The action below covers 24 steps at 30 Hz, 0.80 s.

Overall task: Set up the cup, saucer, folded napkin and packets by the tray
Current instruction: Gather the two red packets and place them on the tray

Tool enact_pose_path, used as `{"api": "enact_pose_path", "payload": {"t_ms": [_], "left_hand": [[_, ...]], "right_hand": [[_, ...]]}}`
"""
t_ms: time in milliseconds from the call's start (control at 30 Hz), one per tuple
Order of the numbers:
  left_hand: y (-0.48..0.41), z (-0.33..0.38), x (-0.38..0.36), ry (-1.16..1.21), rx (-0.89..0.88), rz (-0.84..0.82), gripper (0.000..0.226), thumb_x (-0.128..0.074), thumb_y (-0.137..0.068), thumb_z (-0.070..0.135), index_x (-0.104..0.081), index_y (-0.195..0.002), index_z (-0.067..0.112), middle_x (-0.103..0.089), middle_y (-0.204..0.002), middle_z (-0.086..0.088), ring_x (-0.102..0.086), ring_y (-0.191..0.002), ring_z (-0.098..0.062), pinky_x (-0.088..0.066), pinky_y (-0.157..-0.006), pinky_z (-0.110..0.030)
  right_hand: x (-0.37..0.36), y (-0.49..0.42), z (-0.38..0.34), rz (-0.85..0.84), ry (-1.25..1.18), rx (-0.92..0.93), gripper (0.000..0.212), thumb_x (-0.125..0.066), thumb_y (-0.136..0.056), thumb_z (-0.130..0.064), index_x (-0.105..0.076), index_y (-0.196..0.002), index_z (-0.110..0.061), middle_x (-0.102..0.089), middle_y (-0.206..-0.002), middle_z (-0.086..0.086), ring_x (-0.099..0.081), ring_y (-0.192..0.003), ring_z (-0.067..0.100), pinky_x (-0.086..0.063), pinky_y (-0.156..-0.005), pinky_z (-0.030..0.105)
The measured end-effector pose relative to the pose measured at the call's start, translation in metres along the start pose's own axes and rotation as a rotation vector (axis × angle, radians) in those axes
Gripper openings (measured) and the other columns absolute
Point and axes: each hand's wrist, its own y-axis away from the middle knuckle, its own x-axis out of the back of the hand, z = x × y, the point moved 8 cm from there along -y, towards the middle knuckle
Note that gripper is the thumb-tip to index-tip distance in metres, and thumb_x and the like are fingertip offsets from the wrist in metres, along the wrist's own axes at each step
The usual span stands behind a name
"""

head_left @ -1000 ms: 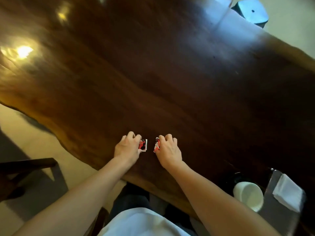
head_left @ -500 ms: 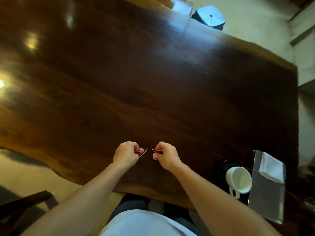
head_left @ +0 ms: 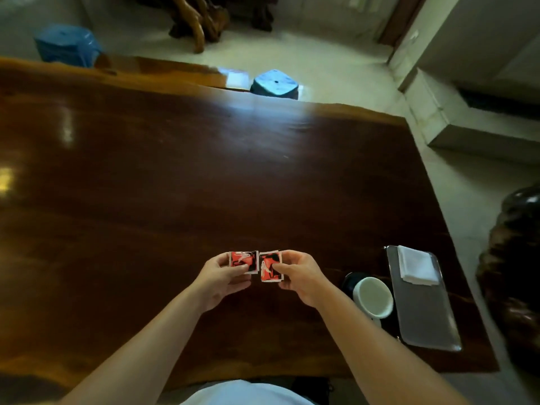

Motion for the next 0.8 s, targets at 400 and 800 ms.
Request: {"api": "enact_pose_path", "payload": {"t_ms": [400, 800], "left_hand": [[0.006, 0.019, -0.059, -0.115, -0.038, -0.147, 0.022, -0.059, -0.099, 0.015, -0.064, -0.119, 0.006, -0.073, -0.113, -0.019, -0.074, -0.100, -0.034, -0.059, -0.088, -0.050], [0.030, 0.000, -0.105, -0.259, 0.023, -0.362, 0.040, -0.049, -0.103, 0.038, -0.071, -0.119, 0.008, -0.069, -0.121, -0.022, -0.068, -0.112, -0.039, -0.058, -0.092, -0.046]], "right_hand": [[0.025, 0.021, -0.022, -0.056, 0.302, 0.122, 0.039, -0.079, -0.082, -0.007, -0.064, -0.115, -0.020, -0.074, -0.102, 0.009, -0.075, -0.090, 0.021, -0.063, -0.081, 0.038], [0.028, 0.042, -0.063, 0.232, 0.735, 0.659, 0.056, -0.075, -0.085, -0.006, -0.053, -0.135, -0.021, -0.057, -0.099, -0.005, -0.062, -0.085, 0.009, -0.060, -0.075, 0.027]]}}
